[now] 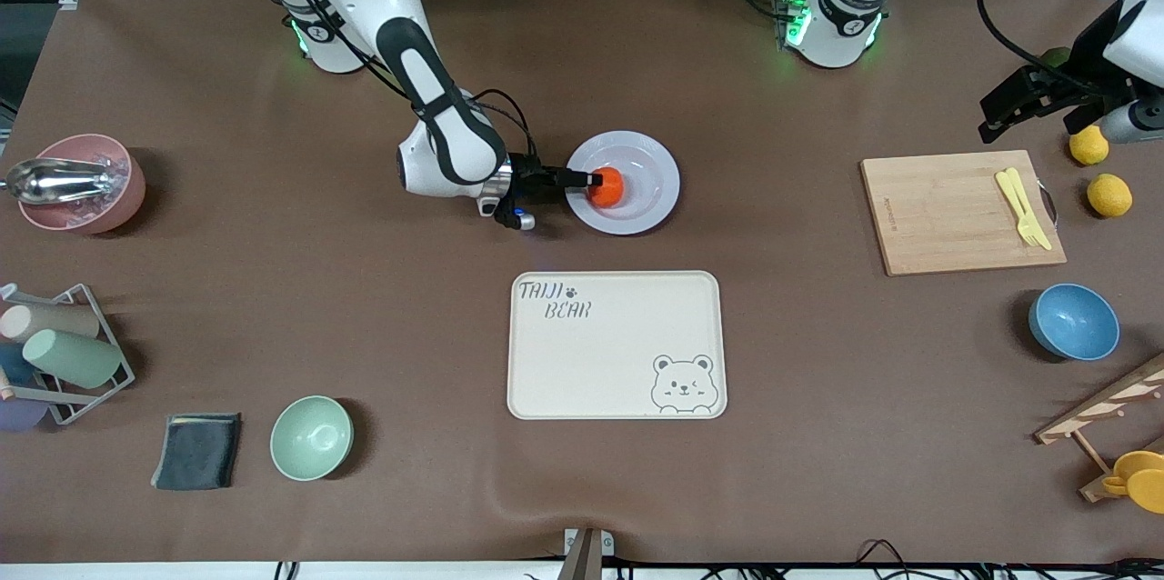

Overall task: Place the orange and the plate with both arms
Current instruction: 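Lift the plate with the right gripper and move it toward the tray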

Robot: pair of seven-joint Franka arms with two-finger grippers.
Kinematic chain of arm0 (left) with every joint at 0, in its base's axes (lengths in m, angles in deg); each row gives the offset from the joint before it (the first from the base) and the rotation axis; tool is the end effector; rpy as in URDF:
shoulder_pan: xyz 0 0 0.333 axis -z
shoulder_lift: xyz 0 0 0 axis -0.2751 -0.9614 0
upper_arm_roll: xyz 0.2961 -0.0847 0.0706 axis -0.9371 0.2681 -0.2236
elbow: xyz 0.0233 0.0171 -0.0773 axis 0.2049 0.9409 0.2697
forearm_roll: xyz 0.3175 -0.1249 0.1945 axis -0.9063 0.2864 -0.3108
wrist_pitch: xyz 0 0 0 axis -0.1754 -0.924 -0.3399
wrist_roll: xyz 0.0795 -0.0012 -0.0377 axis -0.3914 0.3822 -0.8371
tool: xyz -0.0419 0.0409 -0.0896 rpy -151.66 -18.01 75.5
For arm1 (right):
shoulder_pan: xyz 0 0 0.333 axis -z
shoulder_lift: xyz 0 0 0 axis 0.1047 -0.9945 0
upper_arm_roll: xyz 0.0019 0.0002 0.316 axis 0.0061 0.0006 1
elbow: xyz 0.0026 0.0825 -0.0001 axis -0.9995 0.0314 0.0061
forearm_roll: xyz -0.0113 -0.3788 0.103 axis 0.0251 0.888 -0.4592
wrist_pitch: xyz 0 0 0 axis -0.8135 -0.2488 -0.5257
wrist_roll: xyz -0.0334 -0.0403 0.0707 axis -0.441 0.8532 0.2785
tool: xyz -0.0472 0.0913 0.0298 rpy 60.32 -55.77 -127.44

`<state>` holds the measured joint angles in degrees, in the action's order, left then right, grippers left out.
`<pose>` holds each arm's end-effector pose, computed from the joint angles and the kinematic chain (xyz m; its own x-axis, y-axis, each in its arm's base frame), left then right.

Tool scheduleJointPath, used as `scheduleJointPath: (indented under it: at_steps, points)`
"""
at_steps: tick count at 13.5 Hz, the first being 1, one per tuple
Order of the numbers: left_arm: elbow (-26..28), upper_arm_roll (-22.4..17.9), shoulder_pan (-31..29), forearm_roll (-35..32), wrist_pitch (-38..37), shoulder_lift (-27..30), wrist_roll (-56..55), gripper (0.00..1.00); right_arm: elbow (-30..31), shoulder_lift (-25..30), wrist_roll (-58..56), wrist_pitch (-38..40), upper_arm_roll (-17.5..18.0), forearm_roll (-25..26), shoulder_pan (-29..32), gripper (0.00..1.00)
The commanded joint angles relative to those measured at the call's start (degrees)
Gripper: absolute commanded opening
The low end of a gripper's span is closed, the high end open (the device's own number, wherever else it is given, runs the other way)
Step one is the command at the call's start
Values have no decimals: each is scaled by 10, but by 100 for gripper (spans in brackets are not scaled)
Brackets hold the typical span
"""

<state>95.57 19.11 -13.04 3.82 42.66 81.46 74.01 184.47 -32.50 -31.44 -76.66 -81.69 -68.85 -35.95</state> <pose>0.5211 -0.0544 0.6584 0.9943 0.1056 0.0110 0.1057 -0.9943 -0.0135 0.3830 0.3889 0.1233 0.8694 -0.0887 -0.4861 -0.4627 -0.4913 -0.7379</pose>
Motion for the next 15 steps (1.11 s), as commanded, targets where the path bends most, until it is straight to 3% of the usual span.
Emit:
scheduleJointPath:
  at_steps: [1, 7, 12, 15]
  points:
    - [22, -3, 1, 5, -5, 22, 13, 100, -4, 8, -3, -8, -3, -14, -1, 100]
    - [19, 0, -6, -18, -5, 18, 8, 100, 47, 77, 6, -15, -5, -13, 22, 100]
    - [19, -1, -12, -18, -6, 18, 6, 100, 46, 60, 1, -86, -4, -13, -4, 100]
    - [19, -1, -21, -18, -7, 18, 9, 100, 34, 42, -1, -90, -3, -14, -17, 100]
